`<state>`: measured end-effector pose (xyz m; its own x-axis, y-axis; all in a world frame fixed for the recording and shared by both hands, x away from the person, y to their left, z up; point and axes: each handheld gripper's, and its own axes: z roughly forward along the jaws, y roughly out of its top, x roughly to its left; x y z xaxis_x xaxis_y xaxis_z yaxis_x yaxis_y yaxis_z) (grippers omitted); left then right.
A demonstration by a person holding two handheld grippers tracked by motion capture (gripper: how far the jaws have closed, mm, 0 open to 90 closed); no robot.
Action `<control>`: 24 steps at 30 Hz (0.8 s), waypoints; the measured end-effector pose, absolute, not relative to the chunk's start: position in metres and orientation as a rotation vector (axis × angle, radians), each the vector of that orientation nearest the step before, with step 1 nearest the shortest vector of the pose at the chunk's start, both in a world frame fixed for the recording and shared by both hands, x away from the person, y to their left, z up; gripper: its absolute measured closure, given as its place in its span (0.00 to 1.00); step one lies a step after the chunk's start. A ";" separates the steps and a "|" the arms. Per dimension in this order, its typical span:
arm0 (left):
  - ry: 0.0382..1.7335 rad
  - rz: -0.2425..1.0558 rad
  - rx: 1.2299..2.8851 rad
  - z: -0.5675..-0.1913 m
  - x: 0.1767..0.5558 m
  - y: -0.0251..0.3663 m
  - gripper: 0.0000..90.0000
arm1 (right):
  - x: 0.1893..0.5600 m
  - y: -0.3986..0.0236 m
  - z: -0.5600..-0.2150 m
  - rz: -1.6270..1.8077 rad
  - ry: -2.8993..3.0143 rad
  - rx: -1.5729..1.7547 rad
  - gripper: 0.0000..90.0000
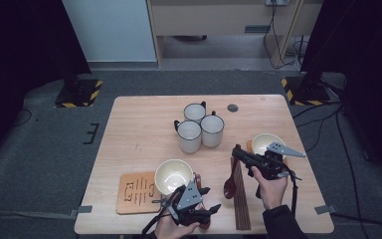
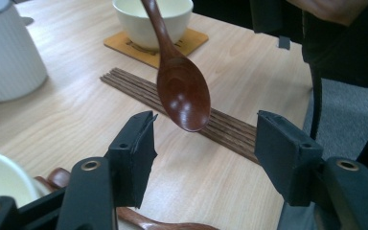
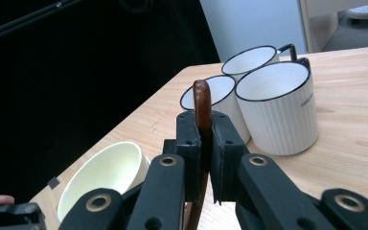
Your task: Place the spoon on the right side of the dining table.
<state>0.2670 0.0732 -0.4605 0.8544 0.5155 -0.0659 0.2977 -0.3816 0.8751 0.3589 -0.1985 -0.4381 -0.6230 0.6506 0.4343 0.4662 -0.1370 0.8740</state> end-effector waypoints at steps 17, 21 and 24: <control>0.700 0.359 1.883 -0.437 0.285 0.111 0.42 | 0.364 -0.207 -0.428 1.868 1.890 1.277 0.93; 0.731 0.376 1.868 -0.435 0.290 0.120 0.42 | 0.366 -0.208 -0.426 1.867 1.876 1.274 0.93; 0.751 0.389 1.857 -0.435 0.293 0.126 0.42 | 0.367 -0.209 -0.425 1.869 1.865 1.275 0.93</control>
<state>0.2927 0.1257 -0.4349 0.7505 0.6565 -0.0759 0.3165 -0.2563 0.9133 0.3670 -0.2089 -0.4248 -0.6039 0.6799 0.4161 0.4146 -0.1779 0.8924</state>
